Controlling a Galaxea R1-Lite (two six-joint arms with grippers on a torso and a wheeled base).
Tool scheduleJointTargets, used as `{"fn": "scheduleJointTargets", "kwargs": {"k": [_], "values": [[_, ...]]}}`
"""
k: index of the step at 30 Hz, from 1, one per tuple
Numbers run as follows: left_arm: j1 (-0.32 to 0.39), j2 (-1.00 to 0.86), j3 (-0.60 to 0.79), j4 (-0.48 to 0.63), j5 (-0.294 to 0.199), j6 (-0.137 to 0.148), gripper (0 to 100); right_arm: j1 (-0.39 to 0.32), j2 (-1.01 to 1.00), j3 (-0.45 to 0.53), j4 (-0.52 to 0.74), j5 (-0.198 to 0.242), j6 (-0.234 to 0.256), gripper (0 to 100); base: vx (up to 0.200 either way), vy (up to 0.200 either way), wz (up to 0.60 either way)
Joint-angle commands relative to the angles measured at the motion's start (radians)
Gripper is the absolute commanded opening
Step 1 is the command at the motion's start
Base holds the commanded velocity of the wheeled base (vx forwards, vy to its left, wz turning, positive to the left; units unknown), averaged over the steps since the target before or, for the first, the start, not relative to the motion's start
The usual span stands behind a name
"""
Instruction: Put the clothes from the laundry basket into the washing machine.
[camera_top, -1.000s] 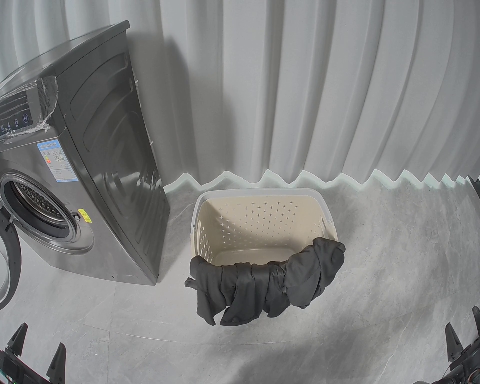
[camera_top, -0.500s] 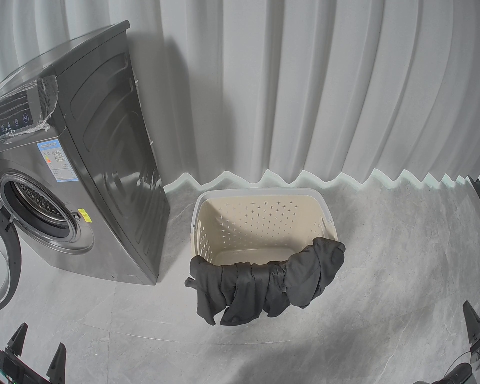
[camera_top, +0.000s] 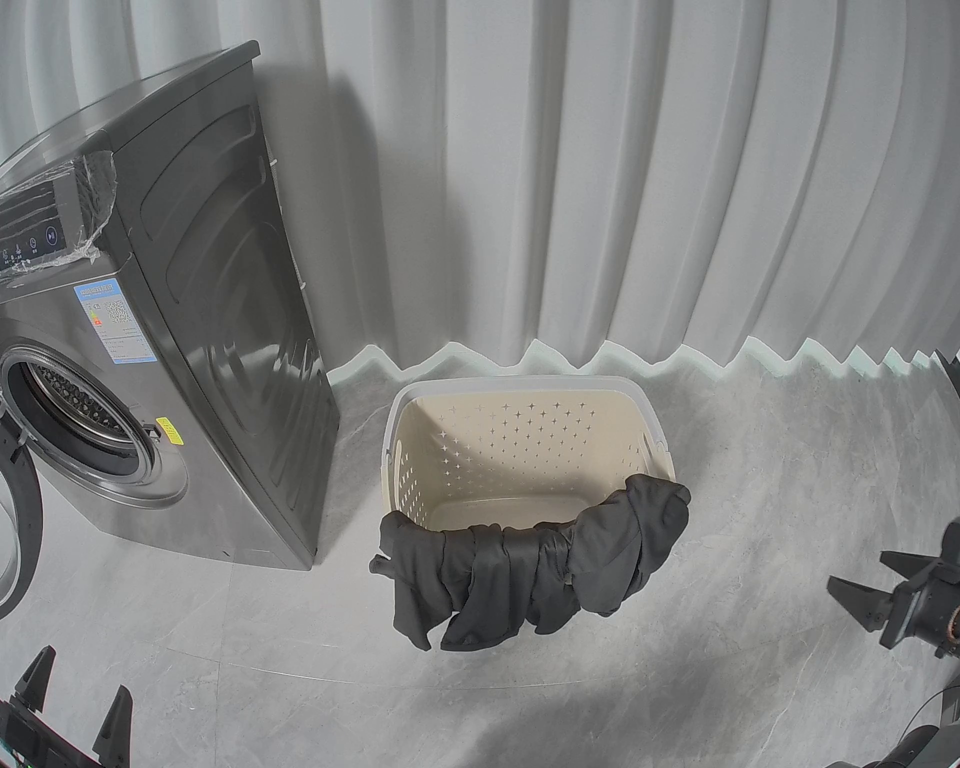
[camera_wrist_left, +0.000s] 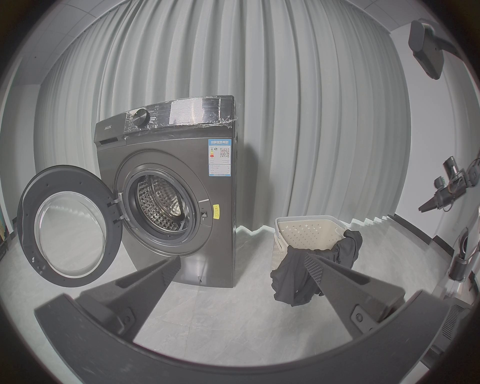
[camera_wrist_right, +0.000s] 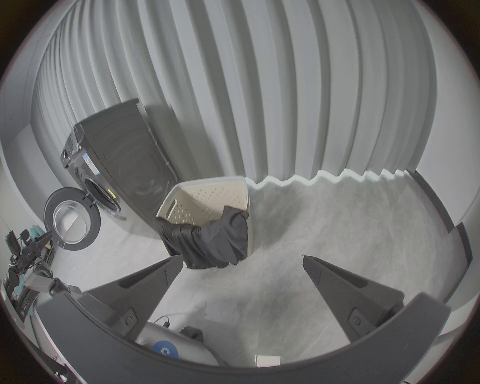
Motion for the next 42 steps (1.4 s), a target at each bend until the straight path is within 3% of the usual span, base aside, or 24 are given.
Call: {"fn": "scheduleJointTargets", "kwargs": {"k": [1, 7, 14, 17, 22, 30, 34, 42], "values": [[0.0, -0.018, 0.016, 0.0, 0.001, -0.002, 100, 0.081, 0.512, 0.025, -0.216, 0.026, 0.016, 100, 0.2, 0.0, 0.0], [0.0, -0.018, 0.016, 0.0, 0.0, -0.002, 100, 0.102, 0.576, 0.022, -0.227, 0.028, 0.018, 100, 0.067, 0.0, 0.0], [0.0, -0.018, 0.016, 0.0, 0.0, -0.003, 100, 0.171, 0.779, 0.026, -0.402, 0.02, 0.116, 100, 0.0, 0.0, 0.0], [0.0, -0.018, 0.016, 0.0, 0.0, -0.002, 100, 0.189, 0.854, 0.026, -0.462, 0.017, 0.136, 100, 0.0, 0.0, 0.0], [0.0, -0.018, 0.016, 0.0, 0.0, -0.002, 100, 0.191, 0.944, 0.017, -0.523, 0.017, 0.136, 100, 0.0, 0.0, 0.0], [0.0, -0.018, 0.016, 0.0, 0.0, -0.002, 100, 0.202, 1.184, -0.001, -0.776, 0.016, 0.139, 100, 0.0, 0.0, 0.0], [0.0, -0.018, 0.016, 0.0, 0.0, -0.003, 100, 0.217, 1.293, -0.004, -0.929, 0.014, 0.171, 100, 0.0, 0.0, 0.0], [0.0, -0.018, 0.016, 0.0, 0.0, -0.002, 100, 0.239, 1.406, -0.046, -1.078, 0.014, 0.185, 100, 0.0, 0.0, 0.0]]}}
